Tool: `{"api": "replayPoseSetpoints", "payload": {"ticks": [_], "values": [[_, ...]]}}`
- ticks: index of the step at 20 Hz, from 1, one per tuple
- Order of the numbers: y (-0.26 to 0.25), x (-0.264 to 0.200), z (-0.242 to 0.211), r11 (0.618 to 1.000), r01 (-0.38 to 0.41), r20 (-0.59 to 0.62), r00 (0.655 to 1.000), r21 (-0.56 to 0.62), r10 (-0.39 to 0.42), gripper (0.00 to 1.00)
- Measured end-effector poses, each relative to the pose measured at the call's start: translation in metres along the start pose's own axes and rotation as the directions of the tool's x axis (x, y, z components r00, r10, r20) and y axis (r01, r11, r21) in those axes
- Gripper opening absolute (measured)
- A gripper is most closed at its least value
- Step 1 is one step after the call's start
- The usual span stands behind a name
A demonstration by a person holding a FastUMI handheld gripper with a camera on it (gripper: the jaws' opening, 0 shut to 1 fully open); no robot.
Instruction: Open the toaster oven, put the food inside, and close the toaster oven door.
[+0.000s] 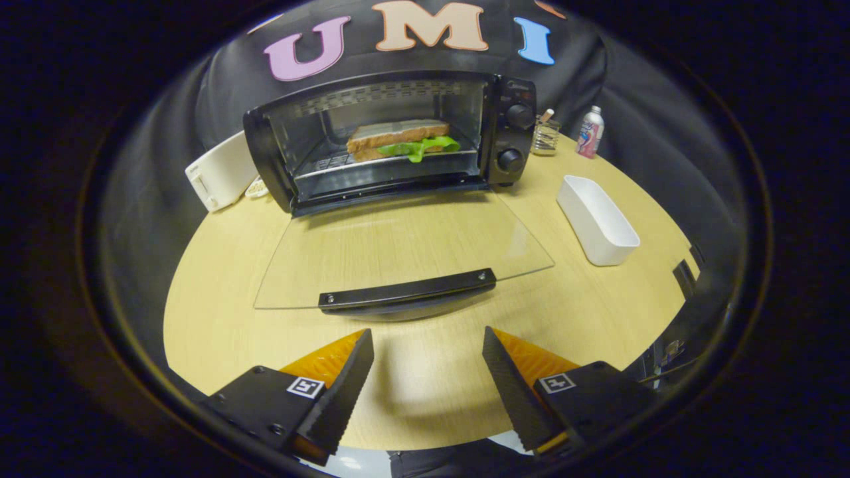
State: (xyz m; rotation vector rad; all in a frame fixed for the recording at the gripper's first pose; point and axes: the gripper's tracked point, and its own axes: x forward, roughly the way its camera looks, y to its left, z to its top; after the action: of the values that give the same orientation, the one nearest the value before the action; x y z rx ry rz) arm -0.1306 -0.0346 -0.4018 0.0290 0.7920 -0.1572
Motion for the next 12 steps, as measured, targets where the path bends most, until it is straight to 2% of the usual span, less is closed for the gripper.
{"api": "replayPoseSetpoints", "payload": {"ticks": [9,12], "values": [[0.01,0.006,0.01,1.0,-0.028,0.03,0.999,0.006,0.028,1.0],[0.011,-0.002,0.026,0.999,-0.032,0.07,0.997,0.027,0.031,1.0]]}}
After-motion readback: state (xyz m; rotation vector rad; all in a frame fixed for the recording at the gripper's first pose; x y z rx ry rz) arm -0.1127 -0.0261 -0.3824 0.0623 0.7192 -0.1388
